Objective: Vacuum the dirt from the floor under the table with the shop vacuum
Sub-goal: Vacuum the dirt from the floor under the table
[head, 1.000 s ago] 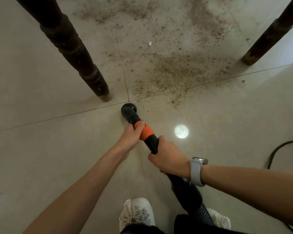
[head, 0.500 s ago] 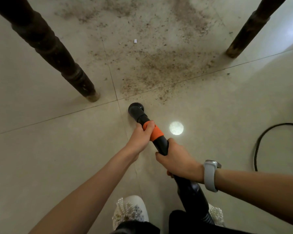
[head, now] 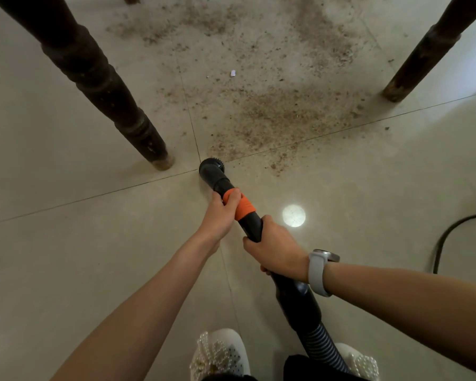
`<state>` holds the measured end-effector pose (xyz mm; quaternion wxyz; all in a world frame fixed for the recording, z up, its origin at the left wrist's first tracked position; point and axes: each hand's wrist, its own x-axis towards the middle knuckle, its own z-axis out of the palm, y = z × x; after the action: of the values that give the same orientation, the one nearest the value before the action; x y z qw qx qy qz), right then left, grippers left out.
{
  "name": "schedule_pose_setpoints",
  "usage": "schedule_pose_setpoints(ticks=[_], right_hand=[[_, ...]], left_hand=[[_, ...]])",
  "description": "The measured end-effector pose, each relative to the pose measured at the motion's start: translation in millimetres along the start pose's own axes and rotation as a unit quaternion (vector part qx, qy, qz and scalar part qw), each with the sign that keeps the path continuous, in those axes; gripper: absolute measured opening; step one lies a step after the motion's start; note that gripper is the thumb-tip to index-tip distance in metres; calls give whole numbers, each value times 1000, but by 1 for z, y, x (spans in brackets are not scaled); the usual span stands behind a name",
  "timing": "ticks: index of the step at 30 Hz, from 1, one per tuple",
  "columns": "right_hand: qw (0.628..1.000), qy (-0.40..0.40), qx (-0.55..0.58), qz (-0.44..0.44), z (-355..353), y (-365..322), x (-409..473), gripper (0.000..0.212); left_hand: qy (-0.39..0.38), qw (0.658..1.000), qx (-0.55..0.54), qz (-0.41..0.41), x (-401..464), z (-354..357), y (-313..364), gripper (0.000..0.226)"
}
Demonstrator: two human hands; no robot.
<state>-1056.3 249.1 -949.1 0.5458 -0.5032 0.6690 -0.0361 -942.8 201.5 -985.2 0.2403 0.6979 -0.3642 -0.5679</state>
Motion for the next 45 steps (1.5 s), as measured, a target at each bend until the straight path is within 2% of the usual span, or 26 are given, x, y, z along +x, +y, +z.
schedule_pose_setpoints(ticks=[5, 19, 30, 37, 45], right_hand=[[999, 21, -26, -17, 5, -16, 17, 22], [998, 43, 14, -34, 0, -23, 35, 34], [999, 41, 18, -17, -2, -2, 8, 33], [997, 68, 14, 21, 2, 21, -18, 32], [997, 67, 29, -4, -10, -2, 2, 33]], left_hand=[[5, 1000, -8, 1, 16, -15, 8, 45], [-10, 999, 40, 6, 45, -21, 21, 50], [-25, 1000, -11, 5, 13, 1, 11, 44], [-43, 999, -13, -1, -11, 22, 1, 43], [-32, 999, -17, -6, 13, 13, 17, 41]])
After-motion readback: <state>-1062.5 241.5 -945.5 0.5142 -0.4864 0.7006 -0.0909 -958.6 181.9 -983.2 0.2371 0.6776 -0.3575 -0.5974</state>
